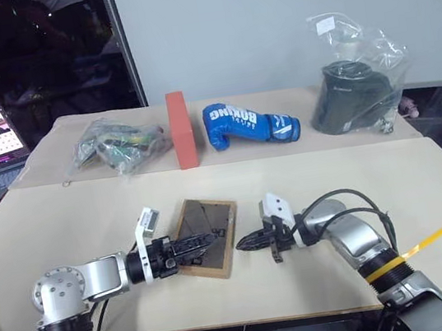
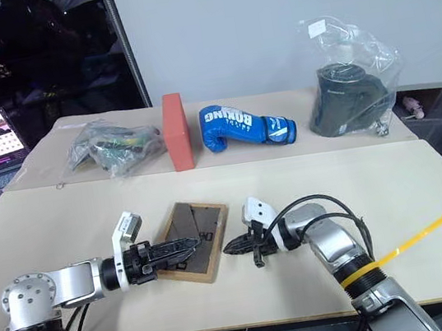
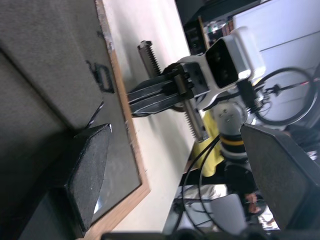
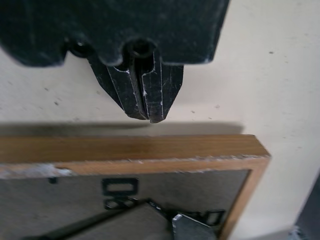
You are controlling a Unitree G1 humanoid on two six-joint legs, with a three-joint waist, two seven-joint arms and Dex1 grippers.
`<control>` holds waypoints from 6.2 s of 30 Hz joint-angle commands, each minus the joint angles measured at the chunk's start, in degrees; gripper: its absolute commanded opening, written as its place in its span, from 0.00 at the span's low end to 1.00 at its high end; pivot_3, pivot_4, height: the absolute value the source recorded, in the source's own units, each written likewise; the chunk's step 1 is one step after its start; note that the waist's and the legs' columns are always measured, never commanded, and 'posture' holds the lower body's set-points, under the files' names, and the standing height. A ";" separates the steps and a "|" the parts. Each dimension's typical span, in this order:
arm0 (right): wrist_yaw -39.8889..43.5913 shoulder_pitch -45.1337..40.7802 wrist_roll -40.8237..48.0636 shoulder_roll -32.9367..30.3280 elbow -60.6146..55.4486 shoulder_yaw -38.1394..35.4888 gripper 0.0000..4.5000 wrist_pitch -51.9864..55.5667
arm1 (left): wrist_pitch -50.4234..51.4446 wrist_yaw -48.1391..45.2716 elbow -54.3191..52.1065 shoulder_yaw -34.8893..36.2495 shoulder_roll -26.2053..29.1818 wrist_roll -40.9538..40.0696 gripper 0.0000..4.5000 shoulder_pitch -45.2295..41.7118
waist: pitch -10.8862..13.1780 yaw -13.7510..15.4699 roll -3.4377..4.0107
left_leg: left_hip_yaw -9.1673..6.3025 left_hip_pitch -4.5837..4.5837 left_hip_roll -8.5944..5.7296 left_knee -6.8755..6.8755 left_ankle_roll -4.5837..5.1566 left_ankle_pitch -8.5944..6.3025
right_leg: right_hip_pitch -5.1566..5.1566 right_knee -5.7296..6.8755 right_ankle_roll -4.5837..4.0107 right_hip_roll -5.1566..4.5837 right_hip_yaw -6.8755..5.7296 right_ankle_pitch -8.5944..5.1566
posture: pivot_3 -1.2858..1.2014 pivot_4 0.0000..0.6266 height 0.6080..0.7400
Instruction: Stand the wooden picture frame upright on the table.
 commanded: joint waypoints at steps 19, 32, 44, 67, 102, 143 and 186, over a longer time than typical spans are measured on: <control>1.62 -2.05 0.54 -2.04 -1.05 -0.39 0.00 -0.60 | -3.56 -2.06 2.26 0.62 21.50 -6.31 0.99 6.37 | 0.20 0.03 -0.33 | 0.01 -0.24 0.01 -0.06 -0.07 -0.04 | -0.31 -0.08 -0.08 0.01 0.00 -0.06 | 0.52 0.24 0.39; 1.18 -0.87 1.76 -3.62 -5.96 -1.31 0.00 2.23 | -9.77 -11.87 5.71 -12.73 9.64 8.30 0.99 -1.43 | 0.17 1.39 -0.25 | 0.00 -0.23 0.00 -0.06 -0.10 -0.01 | -0.21 -0.16 -0.05 0.01 0.00 -0.03 | 0.52 0.24 0.39; 0.74 -0.91 1.45 -3.63 -5.51 -1.10 0.00 2.11 | -5.35 -10.00 5.04 -6.76 6.54 7.11 0.58 -0.49 | 0.19 0.95 -0.27 | -0.02 -0.29 0.00 -0.16 -0.10 -0.02 | -0.23 -0.24 -0.05 0.01 0.00 -0.02 | 0.52 0.24 0.39; -1.05 -17.50 13.91 -2.96 -2.87 -10.40 0.47 21.04 | -6.38 -8.02 7.37 -1.55 5.03 7.74 0.26 -7.39 | 0.27 0.92 -0.28 | -0.02 -0.25 0.00 -0.58 -0.13 0.02 | -0.26 -0.46 -0.11 0.01 0.00 0.01 | 0.52 0.24 0.39; 2.69 -7.58 2.99 -18.53 -9.23 -11.62 0.99 -3.44 | -2.17 -4.80 11.02 3.12 4.58 -4.85 0.26 -5.88 | 0.28 1.21 -0.28 | -0.20 -0.23 0.00 -1.08 -0.47 0.23 | -0.13 -0.91 -0.49 0.00 -0.22 0.30 | 0.52 0.24 0.39; -46.99 -14.81 -23.90 -3.08 22.58 -4.42 0.29 -67.38 | -32.00 -23.55 -3.40 -1.43 20.71 19.28 1.00 1.54 | 0.69 -0.30 -0.54 | -0.26 -0.40 -0.01 -0.20 -0.58 0.29 | -0.30 0.12 -0.54 0.00 -0.24 0.22 | 0.52 0.24 0.39; -10.72 -7.46 22.72 -2.21 0.37 -12.71 0.51 33.92 | -74.44 -32.97 1.03 -13.19 20.01 58.34 1.00 2.70 | 0.87 -0.12 -0.39 | -0.25 -1.03 0.01 -0.13 -0.49 0.26 | -0.92 0.18 -0.25 0.00 -0.29 -0.01 | 0.52 0.24 0.39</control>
